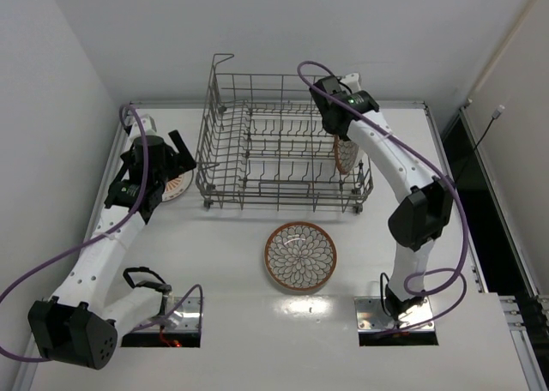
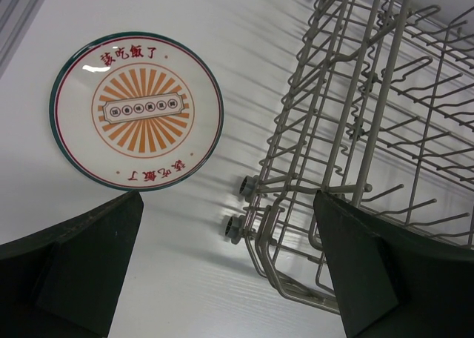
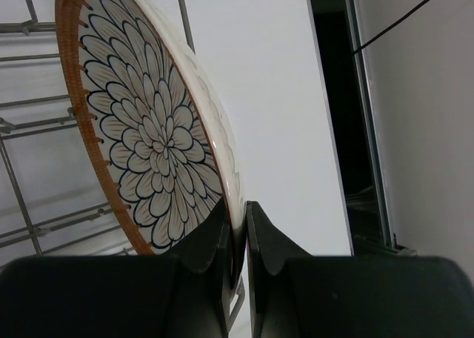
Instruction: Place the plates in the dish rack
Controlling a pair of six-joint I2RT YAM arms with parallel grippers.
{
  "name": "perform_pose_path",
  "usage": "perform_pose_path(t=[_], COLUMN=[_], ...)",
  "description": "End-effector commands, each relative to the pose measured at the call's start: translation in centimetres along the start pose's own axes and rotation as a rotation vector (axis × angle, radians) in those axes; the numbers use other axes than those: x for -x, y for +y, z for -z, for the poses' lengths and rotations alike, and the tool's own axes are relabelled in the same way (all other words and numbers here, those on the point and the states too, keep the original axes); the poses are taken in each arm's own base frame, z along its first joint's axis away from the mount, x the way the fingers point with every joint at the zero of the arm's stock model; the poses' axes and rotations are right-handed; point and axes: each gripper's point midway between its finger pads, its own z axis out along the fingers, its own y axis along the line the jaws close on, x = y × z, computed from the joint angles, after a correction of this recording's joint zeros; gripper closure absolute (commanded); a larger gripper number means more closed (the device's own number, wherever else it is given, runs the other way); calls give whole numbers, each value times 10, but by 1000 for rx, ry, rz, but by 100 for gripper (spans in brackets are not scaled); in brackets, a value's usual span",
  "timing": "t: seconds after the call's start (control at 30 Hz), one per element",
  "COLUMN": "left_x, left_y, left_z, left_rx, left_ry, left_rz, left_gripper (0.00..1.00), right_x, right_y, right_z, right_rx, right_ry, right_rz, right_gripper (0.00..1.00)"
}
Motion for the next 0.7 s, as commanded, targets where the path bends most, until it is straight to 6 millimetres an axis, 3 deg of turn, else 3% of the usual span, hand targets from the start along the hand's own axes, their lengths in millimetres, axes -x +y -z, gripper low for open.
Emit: perform_pose_path(t=[0.0, 0.1, 0.33, 0.57, 0.67], left_x=[8, 8, 9, 2, -10], left_y=[-3, -3, -2, 4, 15], left_z=[6, 6, 6, 9, 14], left_rx=[-16, -16, -8, 30, 84], left_ry=[-31, -31, -36, -5, 35], left_rz=[-6, -6, -6, 40, 94], left_gripper=[0, 0, 0, 0, 0], right_x=[13, 3, -34, -42, -59], right_y=[-4, 9, 69, 87, 93], right_z=[10, 15, 23, 25, 22], right_rx=[-60, -40, 207, 270, 289], right_ry=[-68, -50, 62, 93, 140], right_rz=[-25, -1, -18, -15, 6], right_gripper=[100, 100, 100, 97, 96])
